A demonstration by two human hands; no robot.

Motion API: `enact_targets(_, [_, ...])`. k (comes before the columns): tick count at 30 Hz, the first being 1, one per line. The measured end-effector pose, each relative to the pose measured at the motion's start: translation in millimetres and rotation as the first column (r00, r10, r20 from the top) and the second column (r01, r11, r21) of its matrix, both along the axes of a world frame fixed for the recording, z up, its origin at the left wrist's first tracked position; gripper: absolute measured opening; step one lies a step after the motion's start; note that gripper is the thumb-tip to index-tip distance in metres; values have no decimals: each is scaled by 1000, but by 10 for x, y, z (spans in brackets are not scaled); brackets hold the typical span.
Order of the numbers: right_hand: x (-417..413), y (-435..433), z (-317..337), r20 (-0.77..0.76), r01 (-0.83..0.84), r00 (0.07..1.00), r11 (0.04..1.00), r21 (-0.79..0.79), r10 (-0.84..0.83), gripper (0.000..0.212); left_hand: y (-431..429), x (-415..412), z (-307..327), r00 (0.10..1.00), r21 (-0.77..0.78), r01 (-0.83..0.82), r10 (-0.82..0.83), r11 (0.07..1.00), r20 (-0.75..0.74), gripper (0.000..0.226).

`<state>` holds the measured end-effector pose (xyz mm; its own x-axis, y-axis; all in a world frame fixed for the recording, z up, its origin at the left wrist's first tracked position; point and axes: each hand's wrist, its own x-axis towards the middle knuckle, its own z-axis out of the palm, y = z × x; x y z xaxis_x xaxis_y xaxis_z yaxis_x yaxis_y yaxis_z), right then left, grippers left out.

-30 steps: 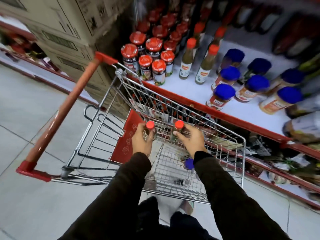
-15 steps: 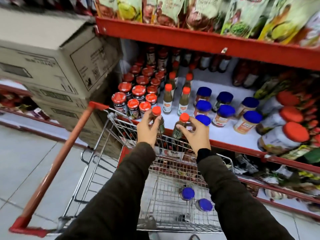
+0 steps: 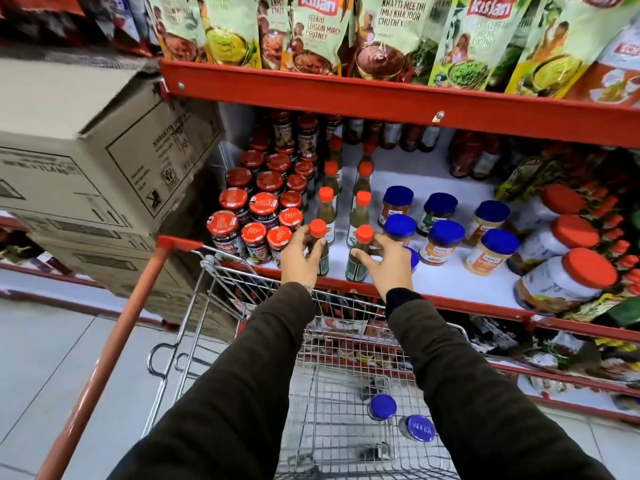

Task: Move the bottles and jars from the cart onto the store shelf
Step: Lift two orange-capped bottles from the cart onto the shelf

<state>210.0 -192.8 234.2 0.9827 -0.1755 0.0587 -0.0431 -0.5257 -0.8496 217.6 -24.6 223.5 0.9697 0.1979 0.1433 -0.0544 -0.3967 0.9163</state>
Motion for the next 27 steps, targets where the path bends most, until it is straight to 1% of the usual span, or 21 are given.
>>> enact_targets(5, [10, 46, -9, -16, 11, 1000, 995, -95, -13, 30, -7, 7, -22, 1000, 8, -17, 17, 1000, -2, 28])
enact_targets(10, [-5, 65, 12, -41, 5, 999, 984, -180, -13, 33, -38, -8, -44, 1000, 17, -28, 28, 999, -11, 30])
enact_targets(12, [-31, 57, 19, -63, -3, 998, 984, -177, -9, 39, -58, -35, -49, 999, 0, -24, 24, 1000, -36, 33])
enact_targets(15, [-120, 30, 21, -78, -3, 997, 989, -145, -8, 47, -89, -131, -94, 996, -2, -30, 29, 1000, -80, 47])
enact_targets(17, [-228, 1, -1, -72, 9, 997, 994, -104, -17, 47, -121, -246, -133, 993, -32, -53, 49, 998, -108, 53])
enact_targets(19, [-375, -40, -41, -49, 7, 999, 997, -71, -11, 42, -170, -413, -195, 994, -30, -68, 65, 997, -91, 56])
enact_targets(21, [-539, -95, -125, -4, -14, 1000, 997, -79, 14, 36, -228, -603, -266, 996, 14, -50, 51, 999, -74, 56])
enact_targets(23, [-710, -165, -245, 13, -53, 998, 991, -121, 55, 33, -286, -779, -354, 997, 66, -8, 13, 998, -81, 56])
enact_targets(25, [-889, -290, -407, -14, -95, 995, 985, -143, 94, 32, -346, -947, -464, 992, 117, 58, -44, 991, -119, 58])
enact_targets(27, [-1064, -473, -613, -77, -123, 991, 978, -168, 112, 31, -406, -1098, -587, 980, 146, 126, -100, 981, -172, 59])
